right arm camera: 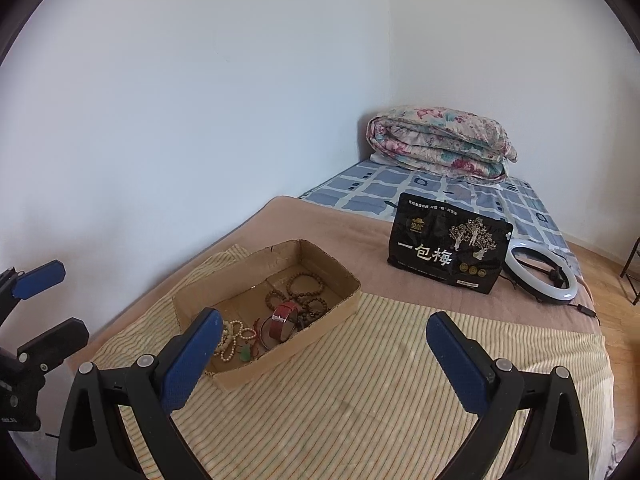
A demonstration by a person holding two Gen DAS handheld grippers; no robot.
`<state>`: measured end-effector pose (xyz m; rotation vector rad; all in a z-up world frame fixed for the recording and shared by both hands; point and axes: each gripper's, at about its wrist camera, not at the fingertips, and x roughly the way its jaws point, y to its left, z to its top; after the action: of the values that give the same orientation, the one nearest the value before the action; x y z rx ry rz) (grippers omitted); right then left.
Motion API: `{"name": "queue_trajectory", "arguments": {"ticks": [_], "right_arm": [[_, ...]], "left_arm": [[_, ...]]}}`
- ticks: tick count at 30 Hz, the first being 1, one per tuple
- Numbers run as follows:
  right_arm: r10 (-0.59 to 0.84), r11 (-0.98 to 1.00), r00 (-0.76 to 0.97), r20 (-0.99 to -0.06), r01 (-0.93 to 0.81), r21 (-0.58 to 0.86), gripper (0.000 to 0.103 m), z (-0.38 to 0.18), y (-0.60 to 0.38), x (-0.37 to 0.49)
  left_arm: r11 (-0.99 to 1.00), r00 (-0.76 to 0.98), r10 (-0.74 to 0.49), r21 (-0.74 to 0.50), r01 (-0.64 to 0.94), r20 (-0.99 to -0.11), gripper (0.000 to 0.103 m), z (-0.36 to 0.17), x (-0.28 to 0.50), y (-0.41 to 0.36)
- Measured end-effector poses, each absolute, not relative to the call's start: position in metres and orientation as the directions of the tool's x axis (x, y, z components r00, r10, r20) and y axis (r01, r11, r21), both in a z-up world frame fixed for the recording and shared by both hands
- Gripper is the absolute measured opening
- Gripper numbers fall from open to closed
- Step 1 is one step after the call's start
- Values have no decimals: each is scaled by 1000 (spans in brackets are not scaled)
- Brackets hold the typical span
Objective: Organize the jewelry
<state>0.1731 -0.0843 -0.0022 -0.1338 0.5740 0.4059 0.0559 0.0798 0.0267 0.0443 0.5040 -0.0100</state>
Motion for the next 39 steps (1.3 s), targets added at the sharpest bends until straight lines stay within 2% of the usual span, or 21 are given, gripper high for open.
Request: {"name": "queue_trajectory", "arguments": {"ticks": [4, 16, 39], "right_arm": [[327, 922, 770, -548, -388, 5, 103, -1, -93, 168], [315, 928, 782, -538, -372, 2, 103, 0, -100, 160], [307, 927, 782, -543, -375, -16, 103, -4, -96, 158]], "left_arm": [[999, 877, 7, 45, 17, -480, 97, 29, 46, 76], [996, 869, 67, 87, -27, -490, 102, 28, 30, 73], [996, 867, 80, 66, -54, -492, 102, 30, 22, 82]]}}
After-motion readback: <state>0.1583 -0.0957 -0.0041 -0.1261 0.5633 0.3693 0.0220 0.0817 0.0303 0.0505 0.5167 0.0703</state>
